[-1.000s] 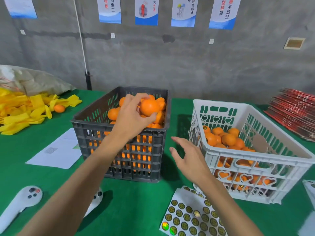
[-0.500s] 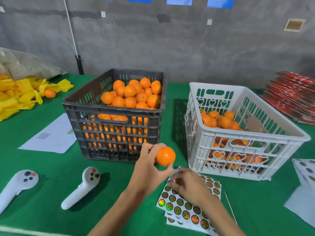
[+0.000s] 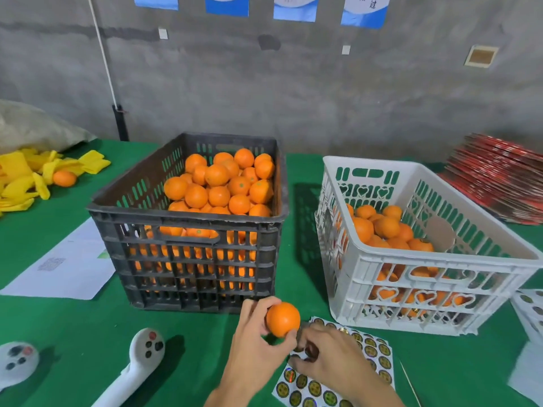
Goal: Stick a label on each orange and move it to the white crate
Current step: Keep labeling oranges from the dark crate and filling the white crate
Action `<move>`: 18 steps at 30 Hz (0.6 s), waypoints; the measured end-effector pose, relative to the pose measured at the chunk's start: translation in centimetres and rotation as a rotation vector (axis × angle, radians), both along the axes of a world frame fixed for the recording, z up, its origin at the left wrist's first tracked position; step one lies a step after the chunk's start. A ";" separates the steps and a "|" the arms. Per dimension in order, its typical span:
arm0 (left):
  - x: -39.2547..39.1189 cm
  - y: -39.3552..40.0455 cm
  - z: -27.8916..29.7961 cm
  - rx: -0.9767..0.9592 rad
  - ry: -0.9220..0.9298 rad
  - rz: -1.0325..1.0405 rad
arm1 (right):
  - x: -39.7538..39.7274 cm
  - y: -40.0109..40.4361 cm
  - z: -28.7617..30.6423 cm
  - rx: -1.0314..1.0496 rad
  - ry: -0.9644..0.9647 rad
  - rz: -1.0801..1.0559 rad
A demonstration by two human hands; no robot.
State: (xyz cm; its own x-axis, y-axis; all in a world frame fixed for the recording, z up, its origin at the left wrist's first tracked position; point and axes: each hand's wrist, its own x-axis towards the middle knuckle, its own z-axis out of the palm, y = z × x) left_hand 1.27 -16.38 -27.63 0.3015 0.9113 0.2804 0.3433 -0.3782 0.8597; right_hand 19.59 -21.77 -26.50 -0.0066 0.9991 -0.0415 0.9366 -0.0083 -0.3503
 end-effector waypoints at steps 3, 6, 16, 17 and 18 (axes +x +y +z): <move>0.3 0.0 -0.1 0.003 -0.013 0.002 | 0.1 0.3 0.1 0.007 0.005 -0.021; 0.1 0.2 -0.3 0.017 -0.013 0.003 | -0.1 0.2 -0.1 0.044 0.099 -0.102; 1.0 0.2 0.1 0.035 -0.020 0.090 | 0.7 -0.1 -0.7 0.000 0.269 -0.173; 1.3 0.1 0.3 0.044 -0.040 0.087 | 0.7 -0.2 -0.8 0.014 0.235 -0.169; 1.6 0.2 0.4 0.050 -0.059 0.087 | 0.6 -0.4 -0.9 0.024 0.207 -0.164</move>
